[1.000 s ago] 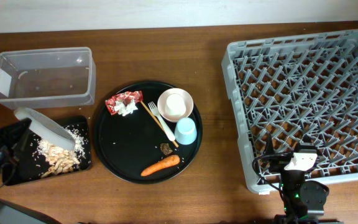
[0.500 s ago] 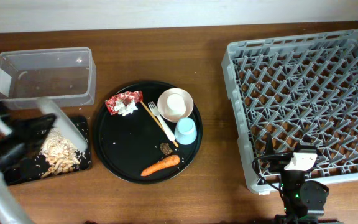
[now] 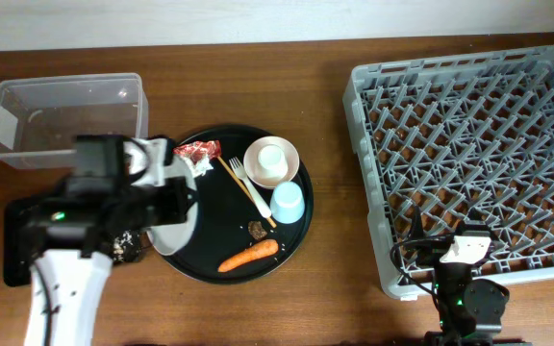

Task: Sort waste into correct bins and load items into the dishwasher rack
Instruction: 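Return the emptied plate to the round tray with the left gripper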

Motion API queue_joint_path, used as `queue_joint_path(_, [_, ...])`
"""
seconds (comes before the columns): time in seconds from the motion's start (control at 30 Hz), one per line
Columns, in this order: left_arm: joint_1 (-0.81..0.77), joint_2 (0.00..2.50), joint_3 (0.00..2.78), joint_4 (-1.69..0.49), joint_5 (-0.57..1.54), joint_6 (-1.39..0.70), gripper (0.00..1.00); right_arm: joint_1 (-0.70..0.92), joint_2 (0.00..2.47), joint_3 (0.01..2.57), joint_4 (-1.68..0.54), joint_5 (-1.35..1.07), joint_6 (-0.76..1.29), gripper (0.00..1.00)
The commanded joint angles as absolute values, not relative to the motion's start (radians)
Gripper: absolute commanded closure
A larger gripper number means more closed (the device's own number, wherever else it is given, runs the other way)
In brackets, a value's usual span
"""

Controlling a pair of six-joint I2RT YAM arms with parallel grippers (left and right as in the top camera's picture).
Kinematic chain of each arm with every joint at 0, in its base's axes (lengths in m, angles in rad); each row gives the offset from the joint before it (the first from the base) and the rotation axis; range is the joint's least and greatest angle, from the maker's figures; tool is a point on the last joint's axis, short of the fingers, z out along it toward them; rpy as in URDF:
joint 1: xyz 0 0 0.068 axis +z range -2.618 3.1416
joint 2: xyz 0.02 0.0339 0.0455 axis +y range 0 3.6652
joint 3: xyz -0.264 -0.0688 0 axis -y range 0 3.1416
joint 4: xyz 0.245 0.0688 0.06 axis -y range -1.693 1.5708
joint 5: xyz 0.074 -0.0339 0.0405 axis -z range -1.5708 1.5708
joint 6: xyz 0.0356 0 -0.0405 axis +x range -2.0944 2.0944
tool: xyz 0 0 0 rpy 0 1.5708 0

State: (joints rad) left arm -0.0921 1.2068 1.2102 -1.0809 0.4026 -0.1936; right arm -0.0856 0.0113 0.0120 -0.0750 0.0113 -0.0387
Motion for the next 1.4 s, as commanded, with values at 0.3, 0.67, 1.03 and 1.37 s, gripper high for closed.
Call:
queue_joint_path(0.3, [-0.393, 1.507, 1.227, -0.996, -0.023, -0.414, 0.99, -0.092, 0.007, 0.006, -0.08, 0.023, -0.045, 0.01])
queue_joint_path(0.67, [-0.441, 1.66, 1.227, -0.871, -0.023, -0.414, 0.99, -0.092, 0.007, 0.006, -0.08, 0.023, -0.045, 0.01])
queue_joint_path(1.03, [-0.443, 1.736, 1.227, -0.868, -0.072, -0.415, 0.98, -0.092, 0.007, 0.006, -0.08, 0.023, -0.045, 0.01])
queue_joint_path(1.37, [-0.443, 1.744, 1.227, -0.891, -0.068, -0.414, 0.85, -0.092, 0.007, 0.006, -0.08, 0.023, -0.045, 0.01])
